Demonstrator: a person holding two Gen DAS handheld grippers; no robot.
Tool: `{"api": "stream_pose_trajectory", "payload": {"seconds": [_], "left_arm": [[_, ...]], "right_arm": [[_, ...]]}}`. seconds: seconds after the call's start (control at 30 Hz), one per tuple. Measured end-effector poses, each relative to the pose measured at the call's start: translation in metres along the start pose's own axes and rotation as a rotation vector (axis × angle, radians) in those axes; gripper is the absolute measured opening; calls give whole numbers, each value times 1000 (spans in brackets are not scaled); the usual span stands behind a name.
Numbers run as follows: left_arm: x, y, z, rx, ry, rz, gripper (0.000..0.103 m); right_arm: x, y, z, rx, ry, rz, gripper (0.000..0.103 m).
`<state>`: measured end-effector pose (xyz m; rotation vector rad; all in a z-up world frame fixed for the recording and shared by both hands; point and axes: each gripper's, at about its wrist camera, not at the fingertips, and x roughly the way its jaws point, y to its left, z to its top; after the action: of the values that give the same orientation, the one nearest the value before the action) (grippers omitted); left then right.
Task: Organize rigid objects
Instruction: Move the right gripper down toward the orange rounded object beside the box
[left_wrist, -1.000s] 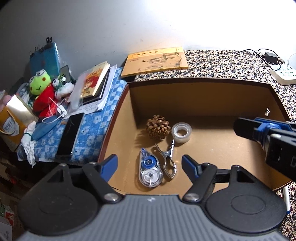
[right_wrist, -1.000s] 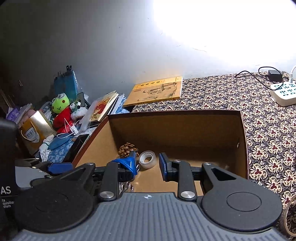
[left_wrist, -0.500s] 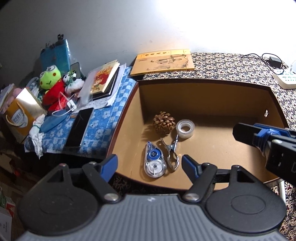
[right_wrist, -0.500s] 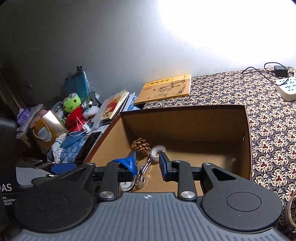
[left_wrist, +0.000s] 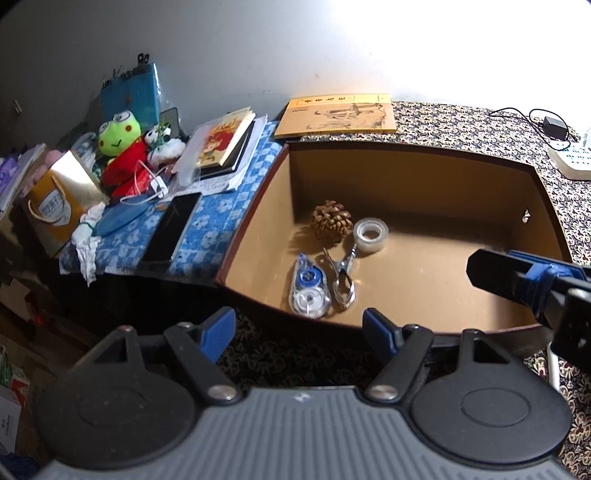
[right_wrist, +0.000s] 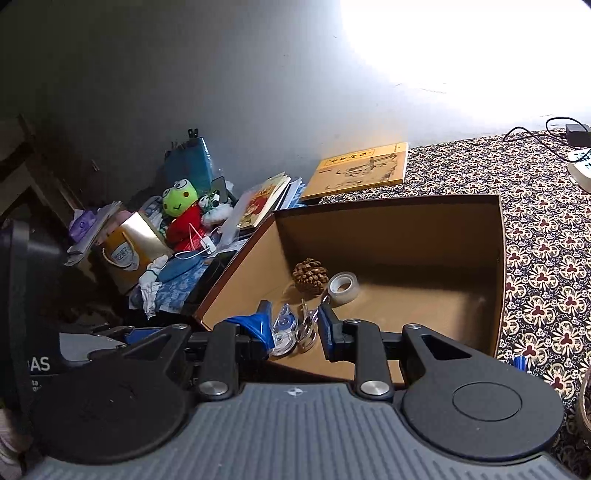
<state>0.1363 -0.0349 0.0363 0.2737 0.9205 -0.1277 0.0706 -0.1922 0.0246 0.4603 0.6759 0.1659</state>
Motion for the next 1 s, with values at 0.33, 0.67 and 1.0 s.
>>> {"api": "stream_pose_trajectory", "payload": {"seconds": [0.33,0.67,1.0], "left_arm": [[-2,-18,-14,4,32,-3,75],[8,-33,-27,33,94,4,75],[27,-42,-41,41,171,-8,75]], "right_arm": [[-16,-11,-10,13,-7,59,9],[-16,-28,-26,68,22,87,9],[-8,-40,-41,102,88,89,9]]}}
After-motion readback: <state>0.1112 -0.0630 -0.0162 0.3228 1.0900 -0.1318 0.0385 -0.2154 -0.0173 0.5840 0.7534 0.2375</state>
